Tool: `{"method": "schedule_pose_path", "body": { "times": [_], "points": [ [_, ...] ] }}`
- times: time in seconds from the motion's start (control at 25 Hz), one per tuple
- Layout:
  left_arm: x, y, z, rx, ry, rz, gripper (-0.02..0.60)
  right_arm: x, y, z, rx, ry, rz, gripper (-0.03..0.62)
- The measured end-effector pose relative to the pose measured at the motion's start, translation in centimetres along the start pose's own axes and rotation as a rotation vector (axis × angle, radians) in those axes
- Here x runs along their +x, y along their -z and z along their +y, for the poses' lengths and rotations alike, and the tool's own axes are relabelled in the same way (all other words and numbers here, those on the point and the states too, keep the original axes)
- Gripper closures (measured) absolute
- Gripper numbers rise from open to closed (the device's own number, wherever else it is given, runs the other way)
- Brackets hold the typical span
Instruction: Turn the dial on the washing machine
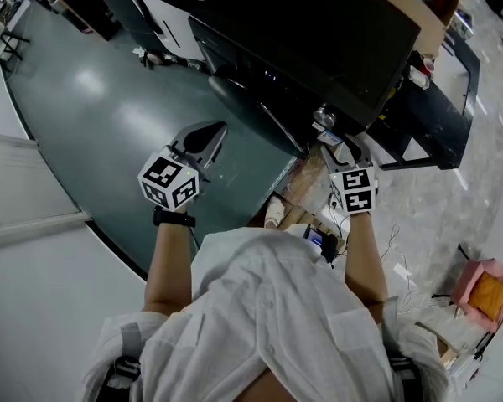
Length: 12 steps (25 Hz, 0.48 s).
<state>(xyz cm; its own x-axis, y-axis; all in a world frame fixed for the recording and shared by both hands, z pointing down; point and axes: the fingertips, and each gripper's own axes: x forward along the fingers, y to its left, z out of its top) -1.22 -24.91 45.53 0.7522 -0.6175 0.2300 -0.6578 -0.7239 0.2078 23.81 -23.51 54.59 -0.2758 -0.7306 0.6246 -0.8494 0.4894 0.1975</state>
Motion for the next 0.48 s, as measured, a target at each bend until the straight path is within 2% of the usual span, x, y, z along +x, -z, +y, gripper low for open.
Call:
{"method": "schedule_pose_path", "body": {
  "times": [0.12, 0.28, 0.36, 0.44, 0.48],
  "points": [
    [-0.7, -0.3, 0.0, 0.006, -0.002, -0.01, 0.565, 0.2, -2.0, -0.3, -0.014, -0.005, -0.037, 0.367],
    [-2.5, -1.0, 0.6, 0.015, -0.027, -0.035, 0.565, -2.1, -6.1, -0.5, 0.086, 0.033, -0.205, 0.405],
    [-3.4, -1.3, 0.9, 0.018, -0.04, -0.051, 0.565, -3.8, -6.7, -0.6, 0.1, 0.082, -0.267, 0.469],
    [-4.4, -1.5, 1.1, 0.023, -0.051, -0.062, 0.565, -5.5, -6.3, -0.4, 0.113, 0.114, -0.291, 0.576],
    [-5.0, -1.5, 1.1, 0.025, -0.054, -0.065, 0.565, -6.4, -5.9, -0.3, 0.128, 0.123, -0.294, 0.592]
  ]
}}
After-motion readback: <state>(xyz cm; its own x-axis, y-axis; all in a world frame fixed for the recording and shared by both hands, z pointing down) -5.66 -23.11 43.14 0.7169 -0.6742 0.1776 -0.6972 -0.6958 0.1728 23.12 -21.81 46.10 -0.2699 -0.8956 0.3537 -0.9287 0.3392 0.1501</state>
